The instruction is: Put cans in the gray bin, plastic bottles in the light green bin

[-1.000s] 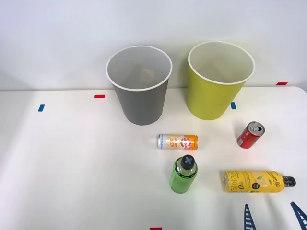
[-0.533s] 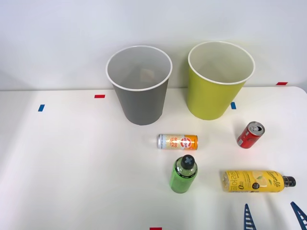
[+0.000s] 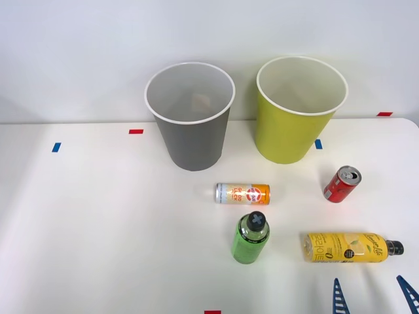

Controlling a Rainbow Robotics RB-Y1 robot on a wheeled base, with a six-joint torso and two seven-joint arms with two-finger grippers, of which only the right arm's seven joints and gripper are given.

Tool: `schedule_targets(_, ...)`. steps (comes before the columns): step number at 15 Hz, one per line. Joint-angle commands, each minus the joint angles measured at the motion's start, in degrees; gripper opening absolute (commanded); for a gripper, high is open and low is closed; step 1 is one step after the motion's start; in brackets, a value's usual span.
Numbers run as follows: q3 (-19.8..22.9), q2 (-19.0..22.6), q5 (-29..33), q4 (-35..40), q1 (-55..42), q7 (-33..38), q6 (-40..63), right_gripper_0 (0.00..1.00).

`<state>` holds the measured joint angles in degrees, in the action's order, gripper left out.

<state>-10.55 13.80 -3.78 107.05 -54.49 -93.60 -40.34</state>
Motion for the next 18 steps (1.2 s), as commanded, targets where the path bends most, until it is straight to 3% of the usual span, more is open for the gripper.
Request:
schedule_targets(1, 0.0, 0.0, 0.0, 0.0, 0.0, 0.0, 0.0, 1.00)
schedule_targets(6, -1.0, -0.5, 0.3, -3.1, 0.2, -0.3, 0.2, 1.00)
schedule_targets(10, -1.4, 0.9, -0.5, 0.8, -1.7, -1.2, -0.4, 1.00)
schedule_targets(18, 1.2, 19.2, 0.4, 12.7, -2.9, -1.1, 13.6, 1.00)
